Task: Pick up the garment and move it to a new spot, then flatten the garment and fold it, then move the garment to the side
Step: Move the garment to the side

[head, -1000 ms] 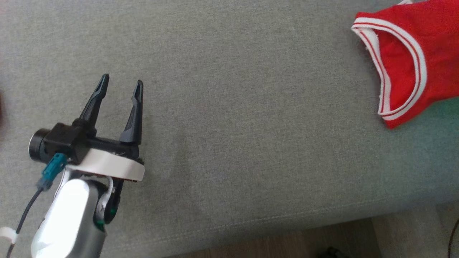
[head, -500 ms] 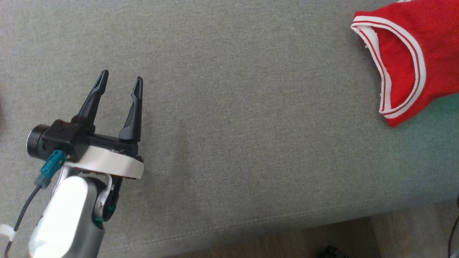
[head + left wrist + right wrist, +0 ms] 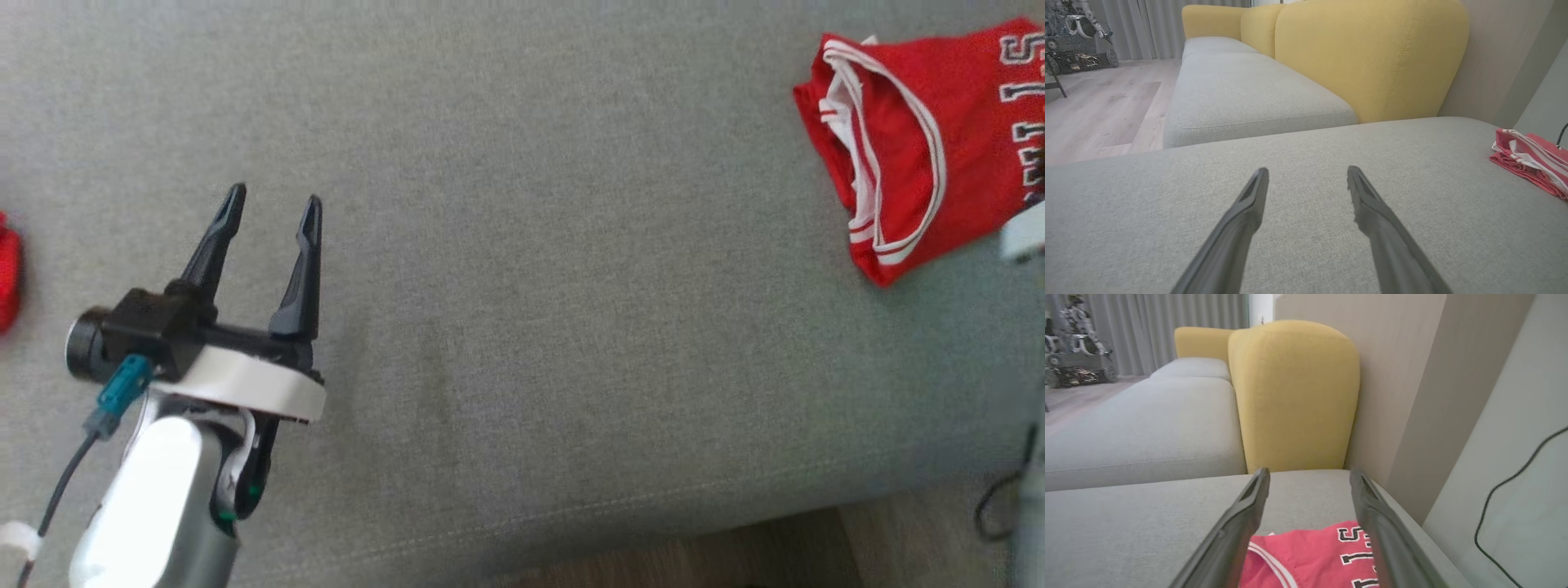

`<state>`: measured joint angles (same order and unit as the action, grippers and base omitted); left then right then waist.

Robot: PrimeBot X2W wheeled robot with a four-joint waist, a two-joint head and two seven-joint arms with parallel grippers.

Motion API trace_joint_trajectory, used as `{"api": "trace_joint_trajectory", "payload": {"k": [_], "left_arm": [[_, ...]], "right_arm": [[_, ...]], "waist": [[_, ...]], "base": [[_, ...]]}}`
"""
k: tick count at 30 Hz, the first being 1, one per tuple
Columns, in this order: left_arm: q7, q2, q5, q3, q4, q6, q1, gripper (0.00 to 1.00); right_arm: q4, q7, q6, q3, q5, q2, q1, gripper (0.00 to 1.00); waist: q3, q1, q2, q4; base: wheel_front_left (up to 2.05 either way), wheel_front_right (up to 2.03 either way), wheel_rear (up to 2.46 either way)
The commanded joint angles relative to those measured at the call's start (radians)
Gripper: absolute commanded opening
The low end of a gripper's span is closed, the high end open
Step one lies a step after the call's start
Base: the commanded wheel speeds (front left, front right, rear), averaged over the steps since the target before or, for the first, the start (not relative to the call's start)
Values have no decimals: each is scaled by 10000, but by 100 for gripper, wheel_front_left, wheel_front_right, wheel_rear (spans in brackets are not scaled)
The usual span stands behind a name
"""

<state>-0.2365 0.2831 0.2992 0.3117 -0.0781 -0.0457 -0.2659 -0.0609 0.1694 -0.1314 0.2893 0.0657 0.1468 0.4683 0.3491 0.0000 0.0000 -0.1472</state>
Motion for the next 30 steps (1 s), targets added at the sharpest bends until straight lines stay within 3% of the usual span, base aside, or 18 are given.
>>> {"api": "trace_joint_trajectory", "payload": {"k": [1,6,11,20,30], "left_arm": [[-84,190,109,-399,225,-135,-32,100],[-140,95,258,-554,95,-311,311,100],[-178,39,384,-714,12,-487,741,100],[-194,111,449,-712,-65,-606,1484,100],[-67,130,471,-539,13,-734,2060,100]], "right_arm": [[715,-116,7,-348,-156,-98,-213,100],[1716,-360,7,-1285,-259,-625,-1301,100],[1948,-574,7,-2155,-98,-884,-2264,100],[1773,-1221,7,-2473,367,-961,-3336,100],[1193,-1535,7,-2639,810,-964,-4249,100]], "waist": [[-294,0,0,111],[-889,0,0,435],[-1435,0,0,936],[-2167,0,0,1704],[-2958,0,0,1950]], "base": [[0,0,0],[0,0,0],[0,0,0],[0,0,0],[0,0,0]]}}
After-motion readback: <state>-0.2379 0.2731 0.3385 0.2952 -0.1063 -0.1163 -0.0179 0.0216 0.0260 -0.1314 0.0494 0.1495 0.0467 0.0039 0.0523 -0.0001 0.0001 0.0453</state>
